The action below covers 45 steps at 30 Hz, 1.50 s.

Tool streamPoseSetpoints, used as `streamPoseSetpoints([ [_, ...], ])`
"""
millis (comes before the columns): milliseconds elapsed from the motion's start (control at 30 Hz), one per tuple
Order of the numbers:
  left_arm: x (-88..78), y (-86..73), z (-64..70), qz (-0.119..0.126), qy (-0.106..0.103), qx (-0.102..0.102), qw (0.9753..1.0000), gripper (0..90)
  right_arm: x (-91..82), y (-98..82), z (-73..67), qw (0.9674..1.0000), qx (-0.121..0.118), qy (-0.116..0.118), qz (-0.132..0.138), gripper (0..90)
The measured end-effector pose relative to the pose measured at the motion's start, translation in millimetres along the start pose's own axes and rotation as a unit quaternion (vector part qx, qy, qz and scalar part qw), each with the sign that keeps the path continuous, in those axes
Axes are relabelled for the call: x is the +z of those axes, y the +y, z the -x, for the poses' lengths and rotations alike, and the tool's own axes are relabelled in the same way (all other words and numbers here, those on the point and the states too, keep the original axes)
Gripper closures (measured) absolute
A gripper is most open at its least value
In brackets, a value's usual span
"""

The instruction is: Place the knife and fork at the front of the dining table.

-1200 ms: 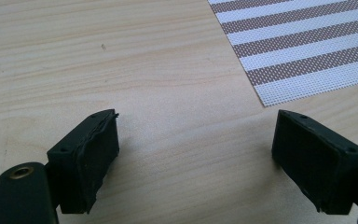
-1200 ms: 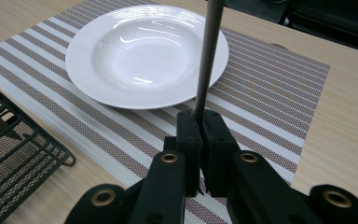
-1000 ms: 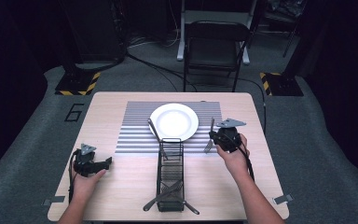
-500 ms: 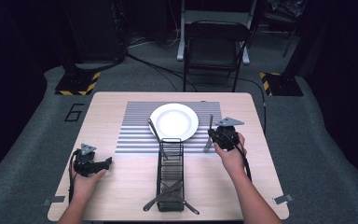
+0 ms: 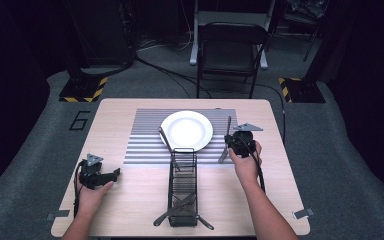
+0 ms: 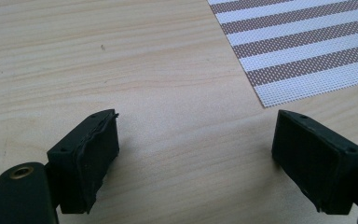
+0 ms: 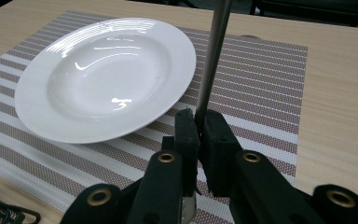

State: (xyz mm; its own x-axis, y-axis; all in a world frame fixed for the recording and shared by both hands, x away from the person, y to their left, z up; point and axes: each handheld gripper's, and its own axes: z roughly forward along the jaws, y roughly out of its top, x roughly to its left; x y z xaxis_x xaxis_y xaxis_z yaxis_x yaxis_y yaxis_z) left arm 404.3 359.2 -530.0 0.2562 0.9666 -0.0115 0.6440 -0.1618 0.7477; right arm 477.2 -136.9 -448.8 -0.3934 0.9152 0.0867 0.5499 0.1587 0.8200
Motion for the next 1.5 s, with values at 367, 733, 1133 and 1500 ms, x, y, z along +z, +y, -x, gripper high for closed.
streamPoseSetpoints([
  [367,0.5,0.3,-0.1,0.001,-0.002,0.000,1.0000,14.5,16.1,7.9,-4.4,0.9998,0.006,-0.014,-0.010,85.9],
  [733,0.8,0.7,-0.1,0.001,-0.003,0.002,1.0000,14.6,35.1,14.5,-0.6,0.9980,0.048,-0.025,-0.031,86.6],
  [1133,1.5,1.1,0.2,0.003,-0.005,0.004,1.0000,14.6,52.6,15.9,4.3,0.9951,0.076,-0.047,-0.042,86.8],
  [1500,1.7,1.4,0.5,0.002,-0.007,0.007,1.0000,14.6,64.9,10.5,8.7,0.9919,0.104,-0.058,-0.045,86.6],
])
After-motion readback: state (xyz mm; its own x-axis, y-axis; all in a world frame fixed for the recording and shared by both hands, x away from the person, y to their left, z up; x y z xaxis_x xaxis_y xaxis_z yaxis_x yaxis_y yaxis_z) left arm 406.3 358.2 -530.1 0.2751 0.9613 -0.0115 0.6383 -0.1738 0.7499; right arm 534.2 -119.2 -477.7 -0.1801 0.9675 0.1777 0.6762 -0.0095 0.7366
